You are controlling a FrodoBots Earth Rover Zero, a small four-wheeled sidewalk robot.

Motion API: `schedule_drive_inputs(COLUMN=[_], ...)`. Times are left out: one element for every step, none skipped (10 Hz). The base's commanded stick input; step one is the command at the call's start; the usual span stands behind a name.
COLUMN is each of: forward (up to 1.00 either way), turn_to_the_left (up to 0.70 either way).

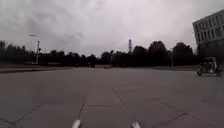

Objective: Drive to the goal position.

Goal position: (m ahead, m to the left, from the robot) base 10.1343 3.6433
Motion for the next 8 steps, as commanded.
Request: schedule_drive_inputs(forward=[0.7,0.7,0.7,0.7,0.7,0.7,0.7,0.7], turn_to_the_left=[0.0,0.0,0.0,0.0,0.0,0.0,0.0,0.0])
